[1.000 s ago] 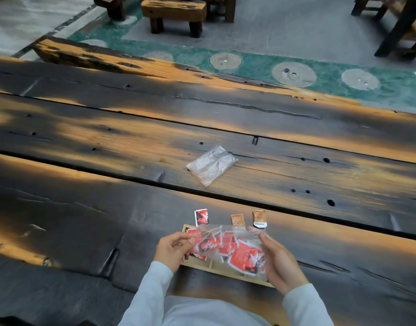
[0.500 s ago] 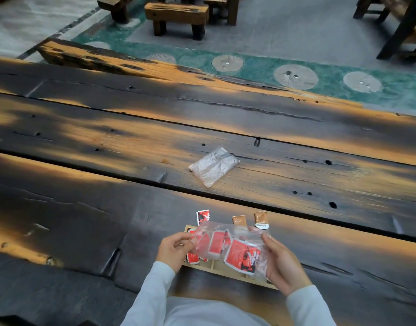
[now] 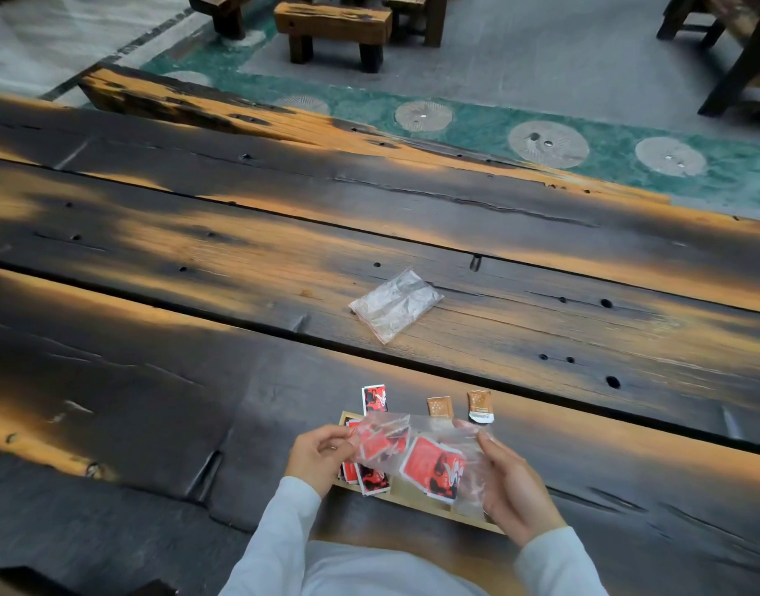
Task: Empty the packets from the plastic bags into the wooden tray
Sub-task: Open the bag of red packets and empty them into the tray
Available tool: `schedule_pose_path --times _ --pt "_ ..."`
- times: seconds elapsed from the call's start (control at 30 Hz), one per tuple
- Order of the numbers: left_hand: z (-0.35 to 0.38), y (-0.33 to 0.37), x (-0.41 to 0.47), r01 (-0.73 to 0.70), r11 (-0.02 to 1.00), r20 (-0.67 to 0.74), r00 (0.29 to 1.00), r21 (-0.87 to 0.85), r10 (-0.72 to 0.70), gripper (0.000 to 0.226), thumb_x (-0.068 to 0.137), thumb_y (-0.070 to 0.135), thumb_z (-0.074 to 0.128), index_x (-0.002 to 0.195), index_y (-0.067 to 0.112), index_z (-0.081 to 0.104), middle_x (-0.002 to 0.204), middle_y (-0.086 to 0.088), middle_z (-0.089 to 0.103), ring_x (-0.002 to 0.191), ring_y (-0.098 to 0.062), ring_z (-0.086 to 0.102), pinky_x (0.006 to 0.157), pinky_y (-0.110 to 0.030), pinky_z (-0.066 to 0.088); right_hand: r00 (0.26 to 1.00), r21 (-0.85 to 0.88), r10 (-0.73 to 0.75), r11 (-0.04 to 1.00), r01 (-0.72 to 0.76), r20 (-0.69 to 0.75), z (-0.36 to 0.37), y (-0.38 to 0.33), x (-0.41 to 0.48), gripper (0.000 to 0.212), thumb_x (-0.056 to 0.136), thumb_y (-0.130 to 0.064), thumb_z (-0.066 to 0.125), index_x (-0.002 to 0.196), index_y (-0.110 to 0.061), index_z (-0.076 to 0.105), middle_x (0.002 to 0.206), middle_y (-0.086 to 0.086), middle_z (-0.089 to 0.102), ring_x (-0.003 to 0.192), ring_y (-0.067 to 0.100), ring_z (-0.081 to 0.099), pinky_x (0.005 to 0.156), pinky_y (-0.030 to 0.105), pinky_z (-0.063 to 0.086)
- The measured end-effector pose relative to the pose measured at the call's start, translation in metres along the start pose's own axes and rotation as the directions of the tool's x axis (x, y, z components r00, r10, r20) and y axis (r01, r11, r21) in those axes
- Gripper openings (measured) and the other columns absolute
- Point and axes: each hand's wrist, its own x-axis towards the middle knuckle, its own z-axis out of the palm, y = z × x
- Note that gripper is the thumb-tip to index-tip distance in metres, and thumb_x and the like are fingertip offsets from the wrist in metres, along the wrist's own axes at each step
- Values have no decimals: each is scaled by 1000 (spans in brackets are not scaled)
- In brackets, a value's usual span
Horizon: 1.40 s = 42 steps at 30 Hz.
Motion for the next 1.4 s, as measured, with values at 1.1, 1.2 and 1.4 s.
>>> schedule_pose_path --times 1.1,1.2,1.4 --pt "-3 -6 -1 30 1000 -25 999 -4 -30 20 80 -5 72 78 15 71 54 5 69 53 -4 63 51 -14 49 999 46 38 998 -40 32 7 -1 -8 37 105 -22 47 132 -6 66 130 27 68 127 41 62 118 59 35" --pt "-4 -6 -3 21 1000 -34 999 -8 -22 18 82 -2 73 78 15 72 58 3 70 55 -8 63 50 -16 49 999 4 28 1000 -28 23 7 1 -7 36 106 -22 46 130 -6 68 127 23 71 121 38 67 109 53 46" --pt "-2 -5 -1 27 1000 -27 999 -4 -27 19 81 -1 74 76 17 72 61 4 69 55 -5 63 55 -16 49 1000 46 6 999 -7 16 8 3 -6 38 104 -23 47 132 -6 67 128 27 70 122 41 66 116 59 39"
